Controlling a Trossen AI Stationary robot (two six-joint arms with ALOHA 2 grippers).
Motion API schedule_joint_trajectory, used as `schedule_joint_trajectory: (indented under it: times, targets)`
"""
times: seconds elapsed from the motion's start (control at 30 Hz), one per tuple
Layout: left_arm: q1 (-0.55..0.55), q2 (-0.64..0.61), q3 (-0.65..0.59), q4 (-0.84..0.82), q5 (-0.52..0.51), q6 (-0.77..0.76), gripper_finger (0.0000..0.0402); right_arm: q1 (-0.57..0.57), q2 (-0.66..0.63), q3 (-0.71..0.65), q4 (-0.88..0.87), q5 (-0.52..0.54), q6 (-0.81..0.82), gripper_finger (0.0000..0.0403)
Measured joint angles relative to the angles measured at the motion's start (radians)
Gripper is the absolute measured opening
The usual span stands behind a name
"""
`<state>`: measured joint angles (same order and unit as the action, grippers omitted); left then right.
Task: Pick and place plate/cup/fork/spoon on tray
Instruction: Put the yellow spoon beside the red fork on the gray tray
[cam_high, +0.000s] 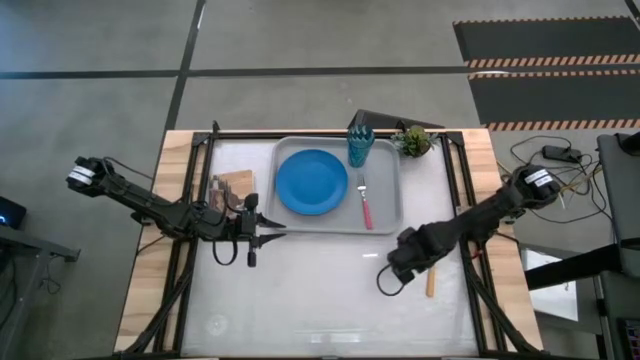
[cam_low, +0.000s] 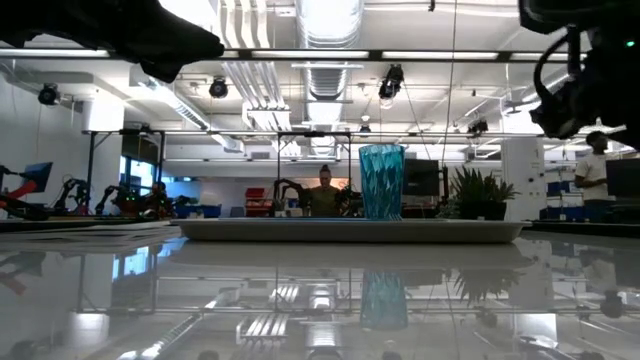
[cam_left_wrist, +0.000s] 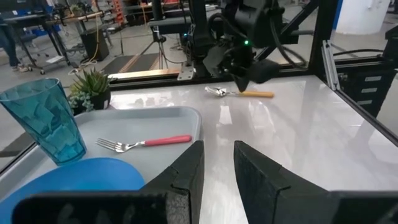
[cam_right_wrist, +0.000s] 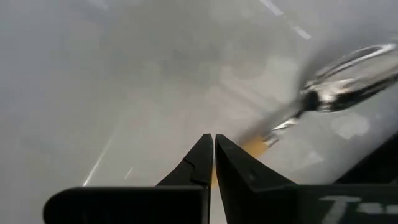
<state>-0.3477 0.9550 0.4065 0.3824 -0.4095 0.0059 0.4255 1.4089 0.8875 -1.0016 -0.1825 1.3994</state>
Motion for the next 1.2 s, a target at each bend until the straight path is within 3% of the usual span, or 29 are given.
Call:
schedule_joint_trajectory:
  times: [0.23,0.47,0.77,1.2]
  targets:
    - [0.001,0.000,0.000,0.001,0.000,0.000,0.0070,0.021,-0.015,-0.025,-0.014,0.026,0.073,0.0026]
    - [0.001,0.000,0.000,0.002,-0.007,0.029,0.0070,0.053,-0.047,-0.039,-0.022,0.039,0.130,0.0111]
    - [0.000,-0.001,0.000,0.002,-0.049,0.015,0.0070,0.189,-0.049,-0.097,-0.015,0.090,0.312,0.0205]
    - [0.001,-0.001,0.000,0.001,-0.050,0.023,0.0070,0.321,-0.046,-0.142,0.038,0.254,0.549,0.0203]
